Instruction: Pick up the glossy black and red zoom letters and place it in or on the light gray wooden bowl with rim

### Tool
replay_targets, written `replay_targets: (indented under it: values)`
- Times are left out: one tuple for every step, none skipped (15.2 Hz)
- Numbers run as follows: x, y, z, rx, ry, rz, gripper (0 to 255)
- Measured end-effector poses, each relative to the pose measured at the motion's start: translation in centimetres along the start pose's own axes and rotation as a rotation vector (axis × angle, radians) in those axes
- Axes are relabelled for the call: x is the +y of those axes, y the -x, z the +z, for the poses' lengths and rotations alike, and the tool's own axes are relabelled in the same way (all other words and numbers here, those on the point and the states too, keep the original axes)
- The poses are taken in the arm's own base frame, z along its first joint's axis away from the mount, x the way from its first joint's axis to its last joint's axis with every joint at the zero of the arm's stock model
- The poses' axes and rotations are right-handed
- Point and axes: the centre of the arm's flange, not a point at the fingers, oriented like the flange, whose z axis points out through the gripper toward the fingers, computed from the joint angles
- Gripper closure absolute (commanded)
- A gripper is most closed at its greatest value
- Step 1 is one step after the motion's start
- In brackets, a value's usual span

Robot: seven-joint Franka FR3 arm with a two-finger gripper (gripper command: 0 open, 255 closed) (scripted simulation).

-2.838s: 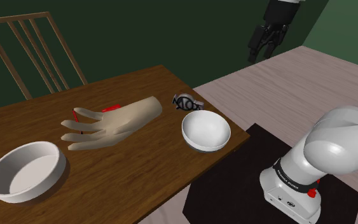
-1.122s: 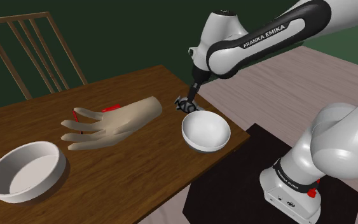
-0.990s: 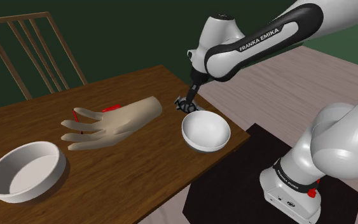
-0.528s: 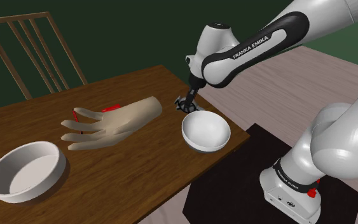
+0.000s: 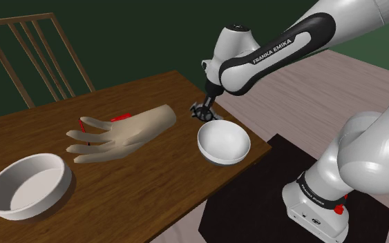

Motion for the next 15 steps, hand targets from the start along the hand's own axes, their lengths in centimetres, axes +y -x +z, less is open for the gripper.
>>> replay_targets:
  values:
    - [0.0,0.0,0.0,0.000,0.000,0.000,255]
    - [0.0,0.0,0.0,-0.001,0.000,0.000,255]
    - [0.0,0.0,0.0,-0.001,0.000,0.000,255]
    - [0.1,0.0,0.0,0.001,0.001,0.001,255]
    - [0.1,-0.1,-0.1,0.003,0.001,0.002,255]
    - [0.0,-0.1,-0.1,0.003,0.001,0.001,255]
    - [0.0,-0.1,-0.4,0.004,0.001,0.000,255]
    - [0.0,-0.1,-0.7,0.002,0.000,-0.001,255]
    - [0.0,-0.2,-1.1,0.001,0.000,0.000,255]
    - [0.1,-0.3,-1.5,0.000,0.000,0.000,255]
    - [0.1,-0.4,-2.0,0.000,0.000,0.000,255]
    - [0.0,-0.5,-2.6,-0.001,0.000,0.000,255]
    - [0.1,-0.5,-3.1,-0.001,0.000,0.000,255]
    - [0.1,-0.6,-3.6,-0.001,0.000,0.000,255]
    - [0.2,-0.6,-4.1,-0.001,0.000,0.000,255]
